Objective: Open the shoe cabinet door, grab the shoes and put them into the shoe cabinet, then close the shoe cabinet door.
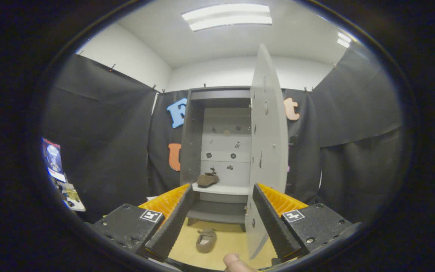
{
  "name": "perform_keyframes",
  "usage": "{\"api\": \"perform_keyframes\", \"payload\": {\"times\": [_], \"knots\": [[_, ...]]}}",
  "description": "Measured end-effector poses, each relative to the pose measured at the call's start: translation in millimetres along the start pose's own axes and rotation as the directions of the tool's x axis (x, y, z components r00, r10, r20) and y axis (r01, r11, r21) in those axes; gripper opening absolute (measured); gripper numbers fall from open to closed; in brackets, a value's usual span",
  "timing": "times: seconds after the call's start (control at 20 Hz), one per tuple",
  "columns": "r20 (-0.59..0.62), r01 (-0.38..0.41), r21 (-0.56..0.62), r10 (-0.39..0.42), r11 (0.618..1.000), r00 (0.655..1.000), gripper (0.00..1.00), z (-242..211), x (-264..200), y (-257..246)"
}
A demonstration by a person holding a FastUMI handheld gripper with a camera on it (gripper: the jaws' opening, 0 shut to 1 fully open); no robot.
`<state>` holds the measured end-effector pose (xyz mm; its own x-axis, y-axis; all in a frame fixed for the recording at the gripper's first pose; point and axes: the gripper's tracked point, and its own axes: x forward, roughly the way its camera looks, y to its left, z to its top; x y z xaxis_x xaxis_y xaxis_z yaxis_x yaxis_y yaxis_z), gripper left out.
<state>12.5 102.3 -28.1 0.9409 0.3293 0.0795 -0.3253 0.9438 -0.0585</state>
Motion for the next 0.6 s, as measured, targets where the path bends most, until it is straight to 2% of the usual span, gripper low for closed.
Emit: {"api": "perform_keyframes", "payload": {"times": [0.4,0.6], "knots": [[-0.138,-0.032,0.061,0.04,0.998,0.99,1.0,-104.4,89.9,43.9],[-0.234,-0.008,0.051,0.02,0.999,0.972,1.0,-181.8,135.1,61.1]]}}
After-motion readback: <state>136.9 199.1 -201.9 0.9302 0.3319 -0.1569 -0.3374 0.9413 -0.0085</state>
